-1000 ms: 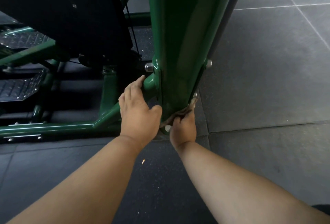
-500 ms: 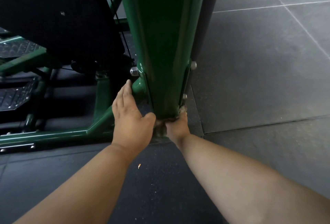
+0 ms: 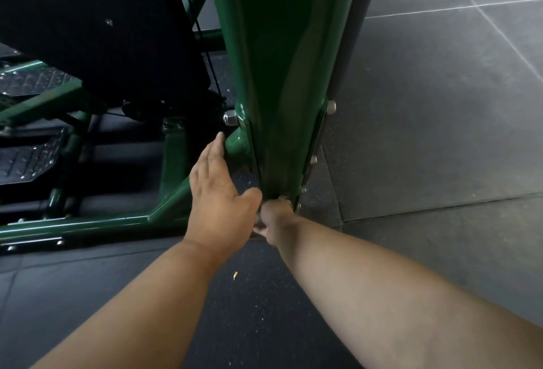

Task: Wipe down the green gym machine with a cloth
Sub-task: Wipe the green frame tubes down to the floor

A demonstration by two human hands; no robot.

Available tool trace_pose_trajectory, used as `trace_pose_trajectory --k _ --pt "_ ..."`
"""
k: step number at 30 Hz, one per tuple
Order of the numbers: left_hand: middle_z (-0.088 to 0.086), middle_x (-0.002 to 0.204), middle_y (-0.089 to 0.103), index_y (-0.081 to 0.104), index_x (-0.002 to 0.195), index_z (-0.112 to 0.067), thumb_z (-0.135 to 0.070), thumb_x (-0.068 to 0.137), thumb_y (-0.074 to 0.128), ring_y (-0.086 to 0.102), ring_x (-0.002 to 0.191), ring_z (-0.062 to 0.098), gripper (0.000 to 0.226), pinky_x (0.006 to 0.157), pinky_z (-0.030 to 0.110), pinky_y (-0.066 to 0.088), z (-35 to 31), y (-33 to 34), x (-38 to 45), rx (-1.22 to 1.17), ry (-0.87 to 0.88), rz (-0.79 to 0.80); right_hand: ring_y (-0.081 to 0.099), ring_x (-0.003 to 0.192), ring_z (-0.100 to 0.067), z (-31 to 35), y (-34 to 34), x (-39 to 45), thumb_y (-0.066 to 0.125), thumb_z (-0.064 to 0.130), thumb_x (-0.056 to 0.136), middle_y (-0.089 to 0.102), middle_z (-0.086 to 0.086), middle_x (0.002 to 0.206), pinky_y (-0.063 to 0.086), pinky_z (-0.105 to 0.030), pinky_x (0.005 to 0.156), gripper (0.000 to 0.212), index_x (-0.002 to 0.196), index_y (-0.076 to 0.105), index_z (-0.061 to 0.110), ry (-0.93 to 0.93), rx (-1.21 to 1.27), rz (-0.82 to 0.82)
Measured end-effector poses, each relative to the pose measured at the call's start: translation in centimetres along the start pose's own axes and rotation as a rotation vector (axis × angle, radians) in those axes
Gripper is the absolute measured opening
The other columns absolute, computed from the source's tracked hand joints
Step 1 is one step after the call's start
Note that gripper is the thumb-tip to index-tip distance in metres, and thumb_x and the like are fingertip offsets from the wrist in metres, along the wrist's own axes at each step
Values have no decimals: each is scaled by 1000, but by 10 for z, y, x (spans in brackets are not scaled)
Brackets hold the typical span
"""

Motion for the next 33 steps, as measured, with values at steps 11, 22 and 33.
trace_pose_trajectory --k 11,22,33 --pt "-21 169 6 3 167 -38 -16 90 59 1 153 0 97 119 27 1 3 -1 3 -27 -1 28 75 92 -39 1 -35 26 45 -9 99 73 -29 111 63 -46 68 31 122 66 -3 -45 284 -53" --pt "-27 166 6 4 166 -42 -7 90 57 -3 154 -4 98 126 33 2 6 -3 2 -127 -8 68 67 119 -42 0 -53 44 26 -14 100 71 -29 111 51 -56 106 46 127 62 -3 24 142 -9" --pt "-27 165 4 -1 166 -41 -4 90 55 -9 139 -18 102 119 26 -1 6 -1 3 -116 8 96 62 128 -37 -9 -25 27 47 -2 105 66 -18 137 51 -55 104 34 136 59 6 27 257 107"
Point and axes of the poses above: each hand's wrist, its own x-axis towards the middle knuckle, its own y-axis out of the palm, z = x × y, the point moved 3 cm from there along x, towards the middle knuckle
